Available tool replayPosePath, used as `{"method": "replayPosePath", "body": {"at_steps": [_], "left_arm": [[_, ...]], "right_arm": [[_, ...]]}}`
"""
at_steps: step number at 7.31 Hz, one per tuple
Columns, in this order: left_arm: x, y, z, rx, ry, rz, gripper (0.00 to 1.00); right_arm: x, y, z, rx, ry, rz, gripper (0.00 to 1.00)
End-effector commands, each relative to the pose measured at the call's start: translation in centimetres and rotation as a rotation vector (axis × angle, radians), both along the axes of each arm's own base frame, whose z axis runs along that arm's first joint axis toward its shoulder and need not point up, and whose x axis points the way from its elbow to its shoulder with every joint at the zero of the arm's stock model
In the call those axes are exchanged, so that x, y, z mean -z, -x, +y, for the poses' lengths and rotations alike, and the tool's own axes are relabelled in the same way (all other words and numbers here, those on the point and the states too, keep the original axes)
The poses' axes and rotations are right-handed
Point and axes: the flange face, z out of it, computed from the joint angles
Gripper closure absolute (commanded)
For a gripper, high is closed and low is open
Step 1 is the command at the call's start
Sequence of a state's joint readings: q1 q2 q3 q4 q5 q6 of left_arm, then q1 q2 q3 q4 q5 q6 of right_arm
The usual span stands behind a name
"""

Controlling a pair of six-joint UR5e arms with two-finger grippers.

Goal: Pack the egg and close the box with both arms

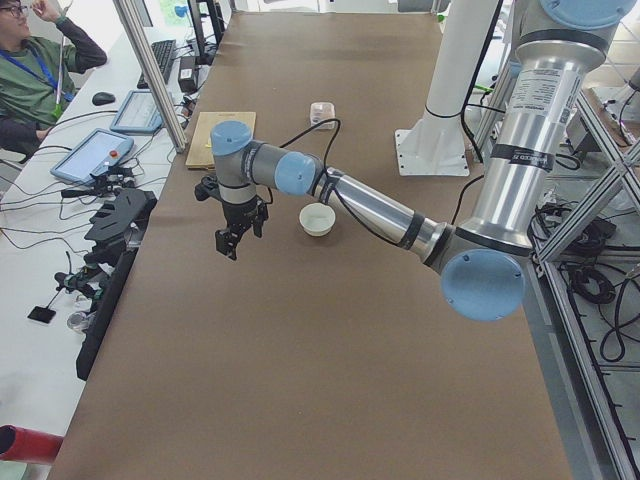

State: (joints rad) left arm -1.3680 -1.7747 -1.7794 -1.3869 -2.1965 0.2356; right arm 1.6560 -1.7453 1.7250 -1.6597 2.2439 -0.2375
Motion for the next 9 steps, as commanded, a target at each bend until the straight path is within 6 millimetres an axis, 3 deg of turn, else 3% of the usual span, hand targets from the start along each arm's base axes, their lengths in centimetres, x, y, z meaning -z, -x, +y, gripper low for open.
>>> {"method": "replayPosePath", "body": {"at_steps": [1, 3, 4, 5, 6, 9], "left_arm": [[-6.2, 3.7, 3.4, 0.000, 0.072, -0.024, 0.02], [-7.4, 8.5, 3.5, 0.098, 0.108, 0.042, 0.02], [-9.0, 8.4, 4.9, 0.091, 0.148, 0.133, 0.02], [-10.9, 9.1, 6.6, 0.104, 0.150, 0.138, 0.02], [-12.6, 9.2, 8.4, 0.109, 0.166, 0.140, 0.02], [-11.0, 9.2, 8.4, 0.107, 0.135, 0.158, 0.02]], "right_arm": [[-3.7, -0.9, 2.4, -0.002, -0.043, 0.001, 0.00], [-1.4, -1.1, -0.7, 0.002, -0.087, 0.011, 0.00], [-0.8, -0.9, -1.6, 0.006, -0.084, 0.010, 0.00], [1.0, -1.1, -3.5, 0.007, -0.059, 0.011, 0.00], [1.9, -1.1, -4.2, 0.009, -0.054, 0.009, 0.00], [1.8, -0.7, -3.8, 0.004, -0.049, -0.003, 0.00]]}}
